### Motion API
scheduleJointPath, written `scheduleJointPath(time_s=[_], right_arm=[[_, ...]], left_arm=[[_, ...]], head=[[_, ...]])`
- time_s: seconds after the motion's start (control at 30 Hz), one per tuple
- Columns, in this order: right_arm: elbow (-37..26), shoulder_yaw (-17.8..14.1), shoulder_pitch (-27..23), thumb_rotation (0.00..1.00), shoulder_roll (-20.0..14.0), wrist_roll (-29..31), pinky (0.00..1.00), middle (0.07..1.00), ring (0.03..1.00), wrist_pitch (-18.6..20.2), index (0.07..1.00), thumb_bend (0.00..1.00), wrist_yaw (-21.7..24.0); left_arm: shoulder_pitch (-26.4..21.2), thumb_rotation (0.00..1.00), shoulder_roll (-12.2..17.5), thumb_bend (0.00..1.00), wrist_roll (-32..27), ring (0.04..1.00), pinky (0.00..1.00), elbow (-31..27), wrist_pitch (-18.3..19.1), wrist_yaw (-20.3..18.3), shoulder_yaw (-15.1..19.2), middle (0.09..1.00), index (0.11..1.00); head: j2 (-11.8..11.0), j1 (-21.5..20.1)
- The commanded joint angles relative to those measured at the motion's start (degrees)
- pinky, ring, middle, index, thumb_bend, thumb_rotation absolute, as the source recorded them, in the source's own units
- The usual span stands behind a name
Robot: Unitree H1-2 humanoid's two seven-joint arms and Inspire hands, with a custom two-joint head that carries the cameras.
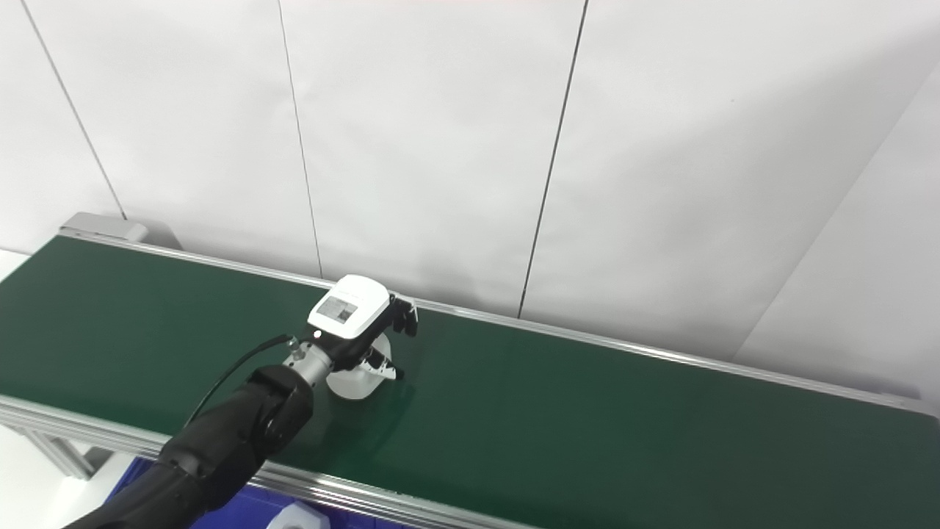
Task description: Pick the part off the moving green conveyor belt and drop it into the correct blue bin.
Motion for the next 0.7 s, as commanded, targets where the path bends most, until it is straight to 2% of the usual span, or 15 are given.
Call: scheduleJointPath(time_s=[0.0, 0.07, 0.1, 0.13, 0.2, 0.47, 0.67], right_arm=[[-1.6, 0.0, 0.5, 0.93, 0.2, 0.0, 0.98, 1.000, 0.977, -2.7, 1.000, 0.92, 0.3], [-1.5, 0.0, 0.5, 0.93, 0.2, 0.2, 0.98, 1.000, 0.977, -2.7, 1.000, 0.93, 0.5], [-1.5, 0.0, 0.5, 0.92, 0.3, 0.4, 0.99, 1.000, 0.978, -2.7, 1.000, 0.93, 0.6], [-1.5, 0.0, 0.4, 0.92, 0.3, 0.5, 0.99, 1.000, 0.982, -2.7, 1.000, 0.93, 0.8], [-1.5, 0.0, 0.4, 0.92, 0.3, 0.3, 0.99, 1.000, 0.981, -2.7, 1.000, 0.92, 0.7], [-1.3, 0.2, 0.1, 0.93, 0.2, -0.2, 0.99, 1.000, 0.984, -2.7, 1.000, 0.92, 0.3], [-1.6, 0.3, 0.4, 0.93, 0.4, 0.2, 0.99, 1.000, 0.984, -2.7, 1.000, 0.92, 0.7]], left_arm=[[-3.1, 0.07, 1.7, 0.52, 0.0, 0.549, 0.43, -3.9, 3.2, -5.6, 0.1, 0.632, 0.496], [-3.3, 0.07, 2.3, 0.52, -0.2, 0.563, 0.44, -5.5, 4.7, -9.4, 0.1, 0.647, 0.497], [-3.4, 0.11, 2.7, 0.71, -0.2, 0.569, 0.44, -6.2, 5.5, -11.4, 0.1, 0.652, 0.566], [-3.5, 0.14, 3.0, 0.83, -0.2, 0.577, 0.45, -6.7, 6.2, -13.0, 0.1, 0.660, 0.616], [-3.5, 0.15, 3.4, 0.91, 0.0, 0.570, 0.43, -7.4, 6.7, -14.5, 0.2, 0.665, 0.648], [-3.6, 0.15, 3.8, 0.93, -1.2, 0.558, 0.40, -9.3, 7.1, -16.6, 1.0, 0.661, 0.656], [-3.9, 0.17, 4.0, 0.92, -1.0, 0.549, 0.39, -8.9, 7.5, -18.0, 0.4, 0.666, 0.671]], head=[[0.3, 0.2], [0.3, 0.1], [0.3, 0.1], [0.3, 0.1], [0.4, 0.0], [0.5, 0.1], [0.9, -0.1]])
